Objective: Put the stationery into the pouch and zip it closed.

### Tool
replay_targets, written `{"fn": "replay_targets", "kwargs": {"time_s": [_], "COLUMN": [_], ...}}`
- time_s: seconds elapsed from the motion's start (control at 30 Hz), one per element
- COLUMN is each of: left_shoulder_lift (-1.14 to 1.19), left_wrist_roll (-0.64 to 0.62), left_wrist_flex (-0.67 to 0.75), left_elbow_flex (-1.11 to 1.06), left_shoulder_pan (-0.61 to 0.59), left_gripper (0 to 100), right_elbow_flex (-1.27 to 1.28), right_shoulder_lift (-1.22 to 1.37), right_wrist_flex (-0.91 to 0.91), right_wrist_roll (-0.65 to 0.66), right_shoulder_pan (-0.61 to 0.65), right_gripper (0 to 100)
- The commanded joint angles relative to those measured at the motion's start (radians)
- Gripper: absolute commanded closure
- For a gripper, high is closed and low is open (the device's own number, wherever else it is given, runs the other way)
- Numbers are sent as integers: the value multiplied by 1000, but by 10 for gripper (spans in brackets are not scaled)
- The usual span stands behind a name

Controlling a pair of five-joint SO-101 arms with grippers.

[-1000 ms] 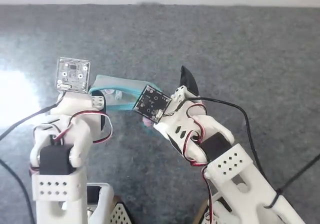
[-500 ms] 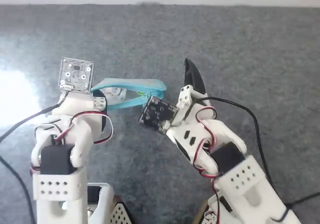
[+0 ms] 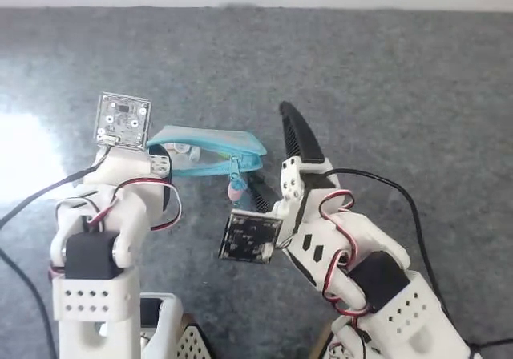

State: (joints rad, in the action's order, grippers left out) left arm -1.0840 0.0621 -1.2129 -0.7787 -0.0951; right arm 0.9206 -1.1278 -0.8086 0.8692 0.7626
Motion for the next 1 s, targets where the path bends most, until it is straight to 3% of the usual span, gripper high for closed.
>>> {"fn": "replay_targets", "kwargs": {"time_s": [0.0, 0.3, 0.73, 0.87, 0.97], "left_shoulder_lift": [-8, -14, -15, -15, -15], "left_wrist_roll": [3, 3, 18, 18, 18], "left_wrist_flex": [-2, -2, 0, 2, 2], "left_elbow_flex": [10, -8, -8, -8, -7], "left_shoulder_pan": [2, 0, 0, 0, 0], "left_gripper": [989, 989, 989, 989, 989], "right_elbow_flex": [-81, -213, -167, -167, -167], "right_shoulder_lift": [108, 357, 371, 371, 372], "right_wrist_flex": [41, 62, 62, 56, 27], "right_wrist_roll": [12, 11, -2, -150, -193], "right_shoulder_pan": [4, -7, 12, 7, -12], "right_gripper": [564, 573, 835, 998, 985]}}
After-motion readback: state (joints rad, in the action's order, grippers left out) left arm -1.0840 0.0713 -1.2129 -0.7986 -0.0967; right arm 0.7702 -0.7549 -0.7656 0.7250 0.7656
